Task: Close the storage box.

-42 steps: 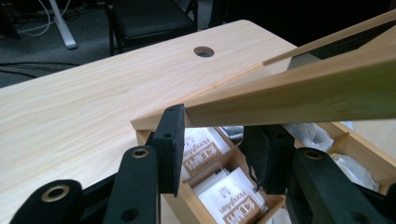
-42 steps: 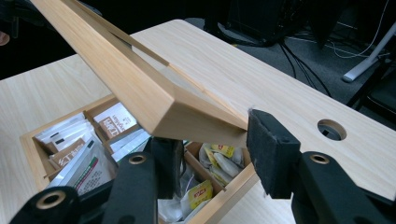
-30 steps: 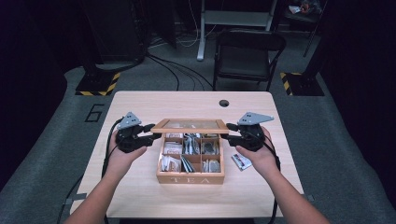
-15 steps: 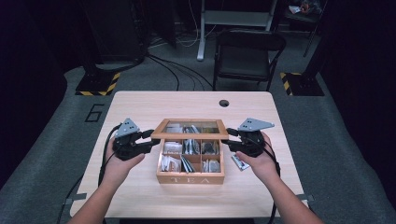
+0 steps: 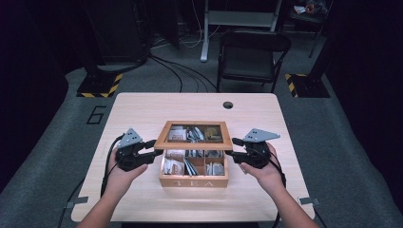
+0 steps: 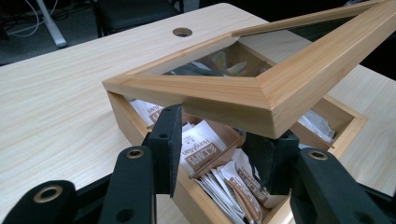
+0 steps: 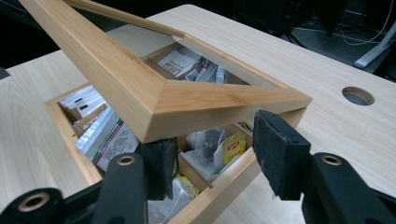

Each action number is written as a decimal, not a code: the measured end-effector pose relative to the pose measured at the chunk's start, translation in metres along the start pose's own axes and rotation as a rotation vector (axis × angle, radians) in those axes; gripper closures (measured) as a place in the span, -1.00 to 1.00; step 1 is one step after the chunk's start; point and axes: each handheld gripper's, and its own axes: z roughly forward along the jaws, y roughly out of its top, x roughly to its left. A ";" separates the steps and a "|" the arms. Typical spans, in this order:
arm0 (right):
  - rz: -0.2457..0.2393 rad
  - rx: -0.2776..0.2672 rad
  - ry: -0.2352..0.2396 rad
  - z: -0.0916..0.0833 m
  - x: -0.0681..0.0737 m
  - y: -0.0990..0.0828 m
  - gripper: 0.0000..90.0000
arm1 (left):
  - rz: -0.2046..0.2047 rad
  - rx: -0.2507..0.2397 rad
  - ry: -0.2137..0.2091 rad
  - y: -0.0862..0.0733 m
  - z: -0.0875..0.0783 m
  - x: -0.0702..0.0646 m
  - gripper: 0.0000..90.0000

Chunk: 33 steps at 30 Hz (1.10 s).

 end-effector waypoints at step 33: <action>0.097 0.004 0.057 -0.002 0.016 -0.030 0.10 | -0.029 0.019 -0.024 -0.030 0.005 -0.007 0.30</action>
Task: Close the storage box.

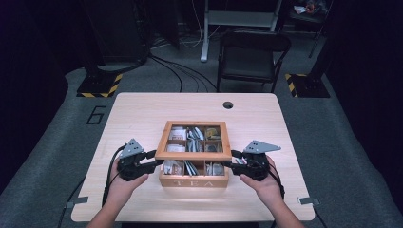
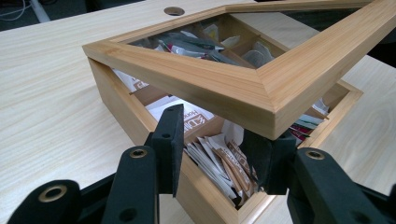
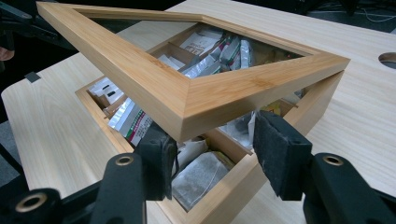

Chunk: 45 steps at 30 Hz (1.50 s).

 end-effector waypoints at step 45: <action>-0.048 0.089 -0.015 0.011 0.016 -0.031 0.03 | -0.005 0.049 -0.044 -0.036 0.002 -0.017 0.25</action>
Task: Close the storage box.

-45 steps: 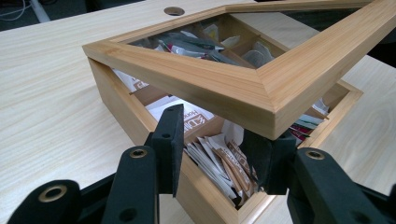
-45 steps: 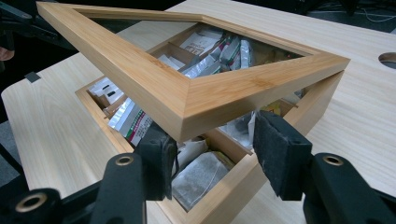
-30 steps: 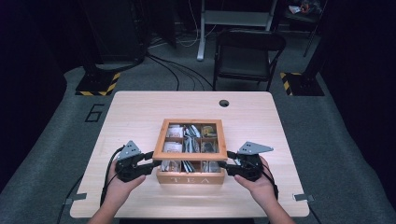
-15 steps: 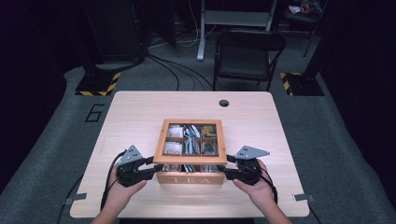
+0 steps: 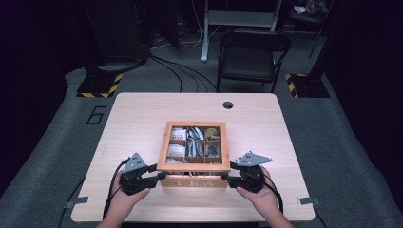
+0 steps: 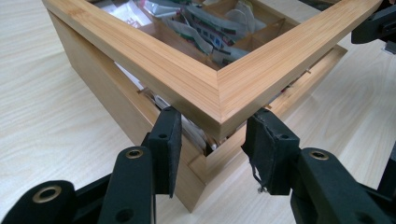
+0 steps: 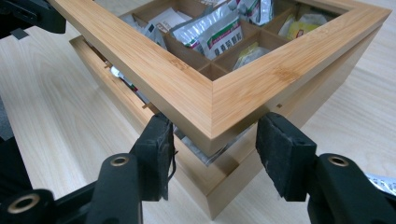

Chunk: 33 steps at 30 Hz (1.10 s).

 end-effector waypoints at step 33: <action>0.014 -0.007 0.001 -0.009 -0.002 -0.012 0.02 | -0.068 -0.023 -0.007 -0.006 -0.010 0.007 0.07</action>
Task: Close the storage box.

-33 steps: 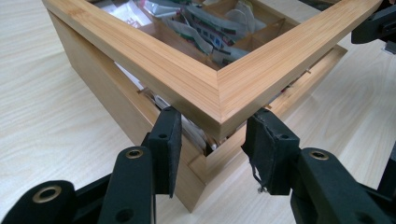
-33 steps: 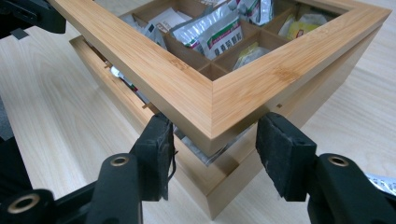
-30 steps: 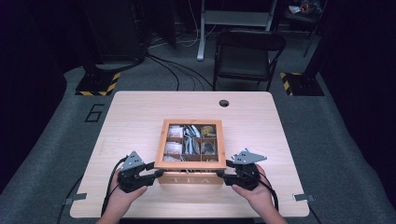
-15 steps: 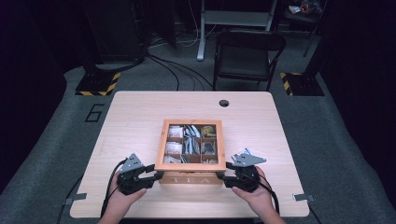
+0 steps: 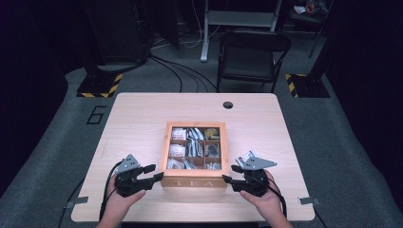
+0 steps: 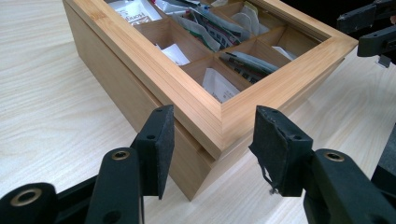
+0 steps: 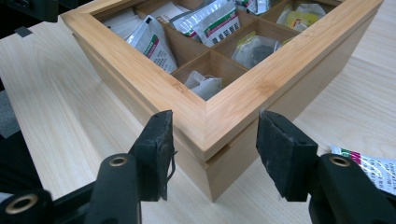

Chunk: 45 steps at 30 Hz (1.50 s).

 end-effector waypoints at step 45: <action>0.065 -0.056 -0.170 -0.005 -0.044 0.002 -0.09 | -0.086 -0.024 0.138 -0.002 -0.003 0.047 -0.03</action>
